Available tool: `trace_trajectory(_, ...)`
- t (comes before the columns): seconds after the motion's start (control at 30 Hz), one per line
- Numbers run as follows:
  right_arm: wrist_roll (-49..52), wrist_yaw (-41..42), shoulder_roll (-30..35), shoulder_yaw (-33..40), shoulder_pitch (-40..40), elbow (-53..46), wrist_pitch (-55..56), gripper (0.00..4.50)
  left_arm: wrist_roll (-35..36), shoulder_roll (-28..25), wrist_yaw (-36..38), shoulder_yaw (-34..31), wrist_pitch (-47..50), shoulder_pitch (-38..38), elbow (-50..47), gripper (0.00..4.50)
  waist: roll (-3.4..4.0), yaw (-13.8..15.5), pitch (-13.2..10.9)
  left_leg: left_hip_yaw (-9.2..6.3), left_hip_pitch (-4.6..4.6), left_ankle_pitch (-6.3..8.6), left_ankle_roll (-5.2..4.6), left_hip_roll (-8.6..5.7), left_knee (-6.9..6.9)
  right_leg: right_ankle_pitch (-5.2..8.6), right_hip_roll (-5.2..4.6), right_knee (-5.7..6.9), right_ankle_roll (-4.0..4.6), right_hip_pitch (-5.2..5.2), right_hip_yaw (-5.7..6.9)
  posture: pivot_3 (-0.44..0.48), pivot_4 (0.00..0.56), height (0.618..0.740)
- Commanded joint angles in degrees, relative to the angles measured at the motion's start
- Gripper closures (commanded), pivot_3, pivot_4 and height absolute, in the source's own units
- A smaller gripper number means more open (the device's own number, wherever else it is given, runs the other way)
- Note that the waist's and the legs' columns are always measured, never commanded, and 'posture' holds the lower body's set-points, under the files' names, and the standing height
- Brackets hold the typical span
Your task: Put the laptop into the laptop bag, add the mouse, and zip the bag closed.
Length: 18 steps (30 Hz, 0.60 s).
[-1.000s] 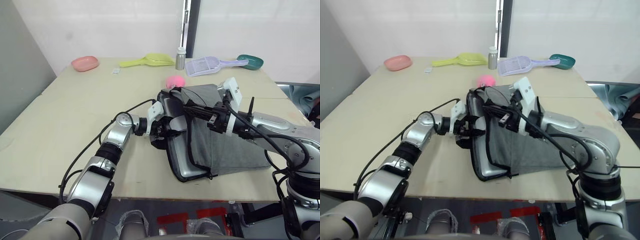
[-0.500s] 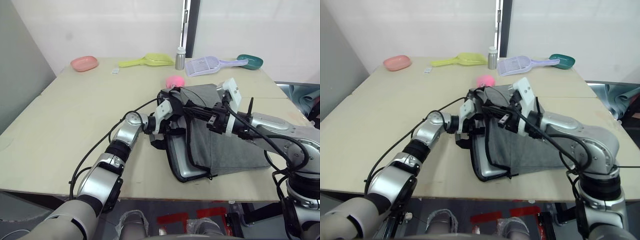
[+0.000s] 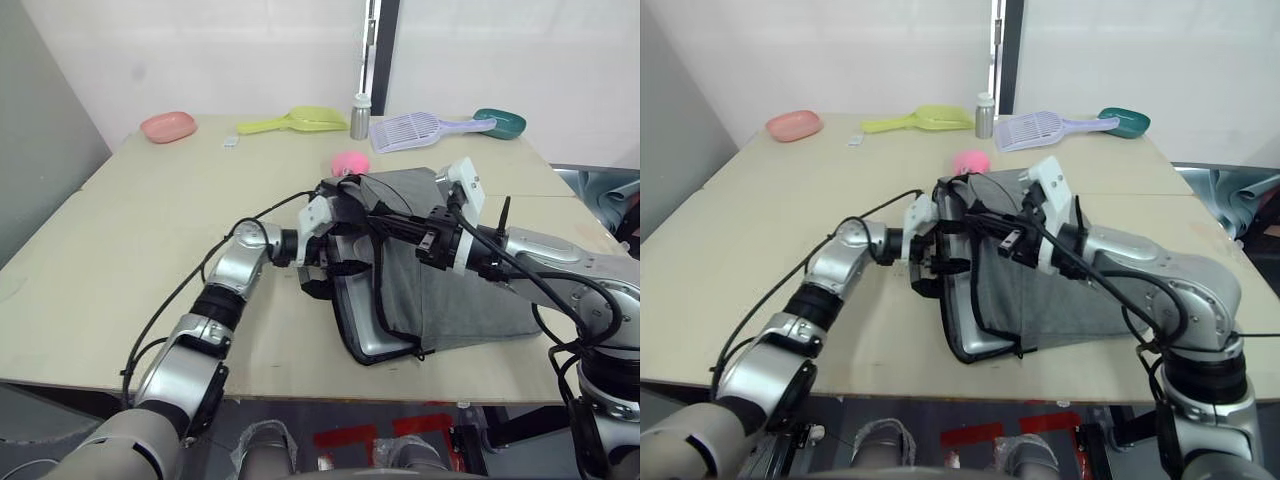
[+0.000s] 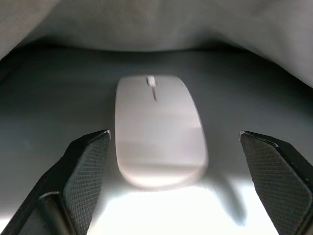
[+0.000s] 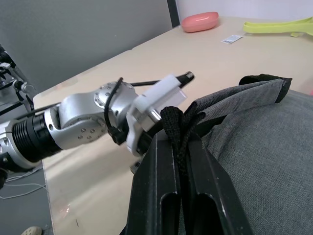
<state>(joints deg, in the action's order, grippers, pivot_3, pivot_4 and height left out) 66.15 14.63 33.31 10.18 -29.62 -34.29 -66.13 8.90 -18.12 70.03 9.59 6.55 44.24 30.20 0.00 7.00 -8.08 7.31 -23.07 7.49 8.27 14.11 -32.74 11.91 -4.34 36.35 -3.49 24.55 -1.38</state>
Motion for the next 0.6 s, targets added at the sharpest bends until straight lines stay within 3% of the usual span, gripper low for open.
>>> trace_trajectory(0.03, 2.5, 0.8, 0.9, 1.2, 0.1, -2.1, 2.0, 4.50, 1.7, -2.7, 0.5, -1.8, 1.4, -0.2, -4.7, 0.06, 0.00, 0.1, 0.0, 0.00, -0.01, 0.00, 0.00, 0.00, 0.00, -0.01, 0.00, -0.02, -0.01, 0.00, 0.00, 0.000, 0.150, 0.740)
trace_trajectory(0.17, 3.4, 1.7, 3.2, 2.2, 1.3, -1.9, 1.9, 4.50, 5.2, -9.3, 3.4, -3.8, 6.9, -2.8, -13.0, 0.06, 0.00, 0.1, 0.0, 0.00, -0.06, 0.00, 0.00, 0.00, 0.06, -0.01, 0.00, -0.15, -0.02, 0.00, 0.03, 0.000, 0.150, 0.740)
trace_trajectory(0.33, 3.2, 7.2, 10.4, 3.5, 4.8, -1.1, 1.3, 4.50, 15.7, -23.0, 11.9, -9.1, 21.0, -9.7, -25.7, 0.06, 0.02, -0.2, 0.0, 0.06, -0.02, 0.01, 0.02, 0.00, 0.38, 0.01, 0.02, -0.33, 0.01, 0.03, 0.05, 0.000, 0.150, 0.740)
trace_trajectory(0.6, 1.5, 11.5, 12.8, 0.3, 6.5, 0.3, 2.8, 4.50, 21.0, -31.9, 12.5, -15.0, 26.9, -13.4, -27.0, 0.06, 0.03, 0.2, 0.0, 0.14, 0.11, 0.02, 0.03, 0.00, 0.35, 0.02, -0.01, -0.27, 0.01, 0.00, -0.01, 0.000, 0.150, 0.740)
